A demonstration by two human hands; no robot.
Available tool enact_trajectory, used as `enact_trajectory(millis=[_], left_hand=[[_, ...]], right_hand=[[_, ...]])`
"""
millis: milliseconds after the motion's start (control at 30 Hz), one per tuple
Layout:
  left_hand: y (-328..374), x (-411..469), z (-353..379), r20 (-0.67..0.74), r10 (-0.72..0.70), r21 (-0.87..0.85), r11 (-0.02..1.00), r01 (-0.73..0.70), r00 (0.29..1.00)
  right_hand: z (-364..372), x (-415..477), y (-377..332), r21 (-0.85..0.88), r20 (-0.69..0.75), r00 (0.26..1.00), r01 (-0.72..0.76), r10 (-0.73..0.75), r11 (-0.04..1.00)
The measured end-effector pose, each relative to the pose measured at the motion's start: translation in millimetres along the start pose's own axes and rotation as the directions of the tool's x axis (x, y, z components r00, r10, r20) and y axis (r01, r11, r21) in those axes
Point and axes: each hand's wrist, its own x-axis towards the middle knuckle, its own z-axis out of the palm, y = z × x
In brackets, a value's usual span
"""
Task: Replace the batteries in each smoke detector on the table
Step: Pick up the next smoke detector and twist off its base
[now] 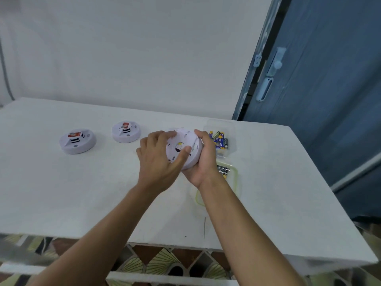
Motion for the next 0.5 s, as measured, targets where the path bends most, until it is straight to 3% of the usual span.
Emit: enact_trajectory(millis=[267, 400, 500], left_hand=[[3.2, -6.9, -4.2, 0.167, -0.127, -0.197, 0.967, 0.159, 0.978], [3.1, -5.8, -4.9, 0.279, -0.254, -0.359, 0.867, 0.346, 0.926], [6.2, -5.3, -4.4, 0.292, -0.278, -0.424, 0.820, 0.384, 0.915]], right_hand=[[-2.8, -10.7, -3.8, -0.207, -0.071, 0.987, 0.129, -0.147, 0.970], [-1.2, -11.2, 2.0, -0.328, -0.148, 0.959, 0.183, -0.242, 0.927], [0.5, -15.5, 1.7, -0.358, -0.165, 0.943, 0.216, -0.289, 0.909]])
